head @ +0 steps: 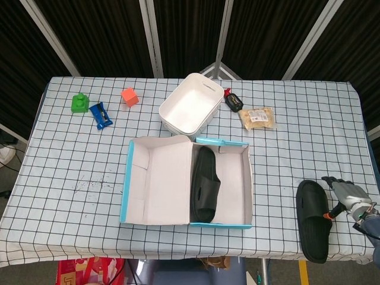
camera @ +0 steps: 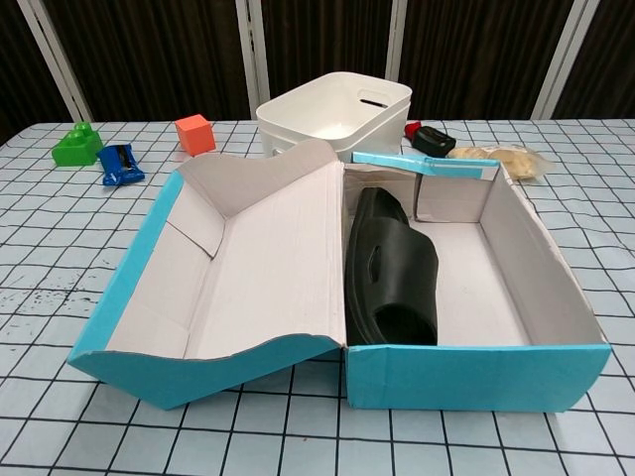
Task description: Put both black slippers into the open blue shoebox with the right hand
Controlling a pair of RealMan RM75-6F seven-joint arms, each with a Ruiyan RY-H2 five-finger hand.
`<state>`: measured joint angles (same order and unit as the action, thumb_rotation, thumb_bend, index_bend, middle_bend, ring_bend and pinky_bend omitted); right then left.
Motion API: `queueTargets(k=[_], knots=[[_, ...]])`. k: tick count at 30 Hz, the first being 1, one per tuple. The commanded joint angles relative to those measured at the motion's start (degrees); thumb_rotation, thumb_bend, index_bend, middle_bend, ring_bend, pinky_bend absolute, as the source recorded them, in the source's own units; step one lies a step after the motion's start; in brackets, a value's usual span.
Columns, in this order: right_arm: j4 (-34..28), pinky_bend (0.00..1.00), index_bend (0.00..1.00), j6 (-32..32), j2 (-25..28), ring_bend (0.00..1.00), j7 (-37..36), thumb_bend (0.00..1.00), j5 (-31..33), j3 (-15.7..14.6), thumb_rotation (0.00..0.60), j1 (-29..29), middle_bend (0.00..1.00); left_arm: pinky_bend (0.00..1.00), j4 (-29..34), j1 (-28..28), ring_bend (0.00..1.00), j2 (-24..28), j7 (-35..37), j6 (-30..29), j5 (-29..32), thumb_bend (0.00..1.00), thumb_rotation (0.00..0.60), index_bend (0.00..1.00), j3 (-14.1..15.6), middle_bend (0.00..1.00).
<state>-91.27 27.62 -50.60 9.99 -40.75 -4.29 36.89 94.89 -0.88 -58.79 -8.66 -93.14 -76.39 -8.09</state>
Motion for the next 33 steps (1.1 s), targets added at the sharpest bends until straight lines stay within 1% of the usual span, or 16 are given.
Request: queueTargets(k=[1,9,19,29,33], knots=[[0.75,0.04,0.00,-0.47,-0.70,0.05,-0.22,0.18,0.11,-0.67,0.600,0.32,0.06,0.03,-0.03,0.06,0.00,-0.04,-0.14,0.13,0.11,0.37,0.600,0.03,-0.03,0.00],[2.23,0.04,0.00,-2.25,-1.93,0.04,-0.70,0.18,0.49,-2.45,0.600,1.48,0.06,0.03,-0.05,0.22,0.00,-0.23,-0.66,0.34,0.31,0.37,0.600,0.03,-0.09,0.00],[3.24,0.04,0.00,-3.22,-3.47,0.04,-2.37,0.18,0.58,-3.46,0.600,2.59,0.06,0.03,-0.10,0.57,0.00,-0.53,-1.34,0.95,0.60,0.37,0.600,0.03,-0.09,0.00],[3.11,0.04,0.00,-4.71,-3.32,0.04,-4.28,0.18,0.09,-3.70,0.600,4.17,0.06,0.03,-0.45,0.95,0.00,-0.44,-0.88,2.21,1.59,0.37,0.600,0.03,-0.29,0.00],[2.92,0.04,0.00,-6.06,-2.76,0.04,-4.79,0.18,0.74,-4.30,0.600,5.41,0.06,0.03,-0.52,1.00,0.00,-0.34,-0.60,2.30,1.70,0.37,0.600,0.03,-0.37,0.00]])
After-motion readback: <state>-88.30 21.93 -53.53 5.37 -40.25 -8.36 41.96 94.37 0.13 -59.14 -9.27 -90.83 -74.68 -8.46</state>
